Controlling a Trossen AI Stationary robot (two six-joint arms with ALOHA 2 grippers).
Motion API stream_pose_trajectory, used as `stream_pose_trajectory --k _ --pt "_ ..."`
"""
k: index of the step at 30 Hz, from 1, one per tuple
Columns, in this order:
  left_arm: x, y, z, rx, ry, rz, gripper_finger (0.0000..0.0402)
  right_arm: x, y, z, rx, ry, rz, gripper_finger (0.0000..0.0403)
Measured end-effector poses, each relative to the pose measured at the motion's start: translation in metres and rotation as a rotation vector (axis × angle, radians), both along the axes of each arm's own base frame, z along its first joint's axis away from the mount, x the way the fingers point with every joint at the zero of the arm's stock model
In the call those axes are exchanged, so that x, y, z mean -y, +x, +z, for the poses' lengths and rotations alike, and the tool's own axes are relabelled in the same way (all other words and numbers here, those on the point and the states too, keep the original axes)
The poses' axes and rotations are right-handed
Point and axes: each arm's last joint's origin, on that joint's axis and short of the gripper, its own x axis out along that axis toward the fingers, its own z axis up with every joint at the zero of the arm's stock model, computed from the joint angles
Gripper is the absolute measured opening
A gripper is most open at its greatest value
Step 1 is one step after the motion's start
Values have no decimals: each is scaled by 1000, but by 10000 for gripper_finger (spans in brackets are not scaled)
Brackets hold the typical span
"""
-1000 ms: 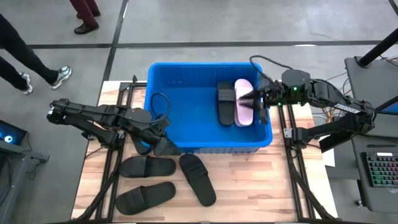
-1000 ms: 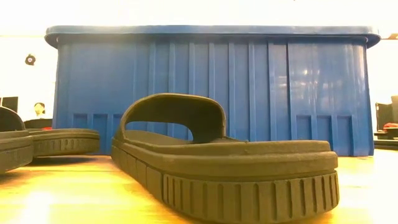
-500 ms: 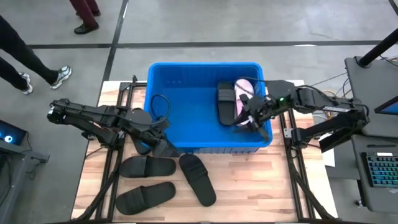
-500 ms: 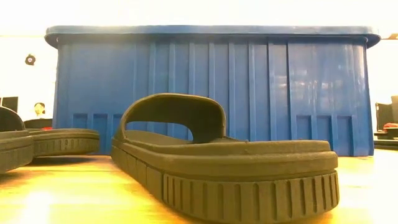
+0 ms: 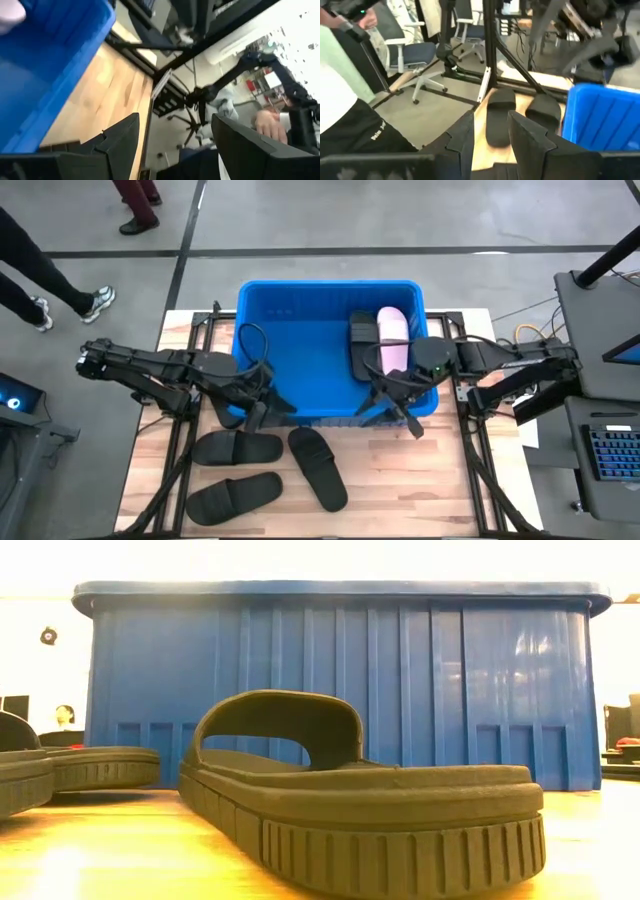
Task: Pick and place slides into bin
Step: Put the black slide into the blue bin
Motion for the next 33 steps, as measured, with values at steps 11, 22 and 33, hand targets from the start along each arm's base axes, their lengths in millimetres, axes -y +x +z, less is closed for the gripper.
stream_pose_trajectory --k 11,22,33 --pt "-7 -23 14 153 321 -46 206 -5 2 14 95 -24 -122 102" --pt "-23 -91 34 228 390 -59 125 -16 29 19 250 115 -327 81" --pt "-34 -133 34 220 423 -70 118 -51 80 -5 212 34 -340 143"
